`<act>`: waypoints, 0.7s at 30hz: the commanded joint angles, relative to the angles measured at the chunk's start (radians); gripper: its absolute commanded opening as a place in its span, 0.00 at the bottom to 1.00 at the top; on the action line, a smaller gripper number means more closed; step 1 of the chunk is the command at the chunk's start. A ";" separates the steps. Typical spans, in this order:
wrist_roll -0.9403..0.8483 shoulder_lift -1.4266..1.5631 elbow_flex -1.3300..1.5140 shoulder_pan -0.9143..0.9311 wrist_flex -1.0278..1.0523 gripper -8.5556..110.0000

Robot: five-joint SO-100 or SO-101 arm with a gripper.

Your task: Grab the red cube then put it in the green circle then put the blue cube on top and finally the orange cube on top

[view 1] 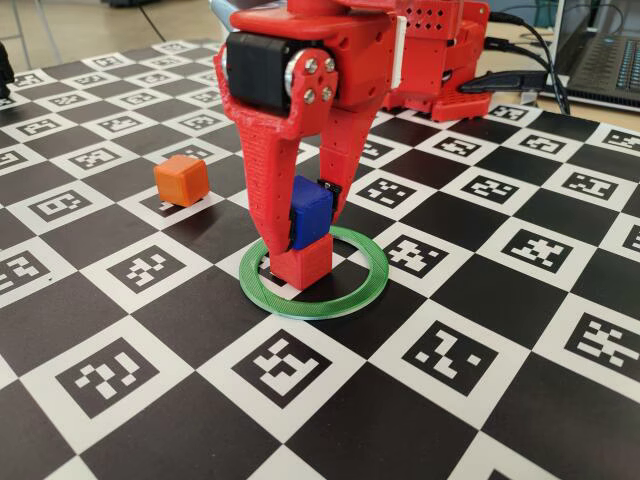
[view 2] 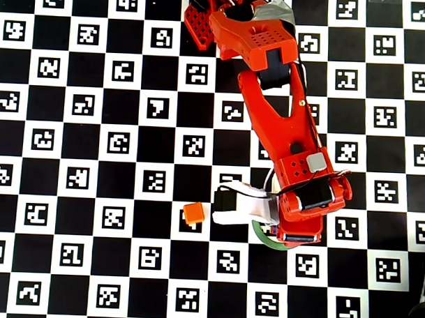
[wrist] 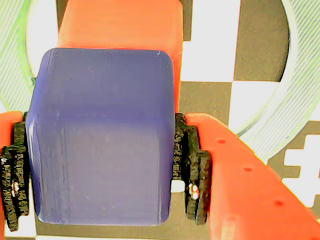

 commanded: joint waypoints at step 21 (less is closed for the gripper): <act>-0.029 0.104 0.005 -0.002 0.014 0.37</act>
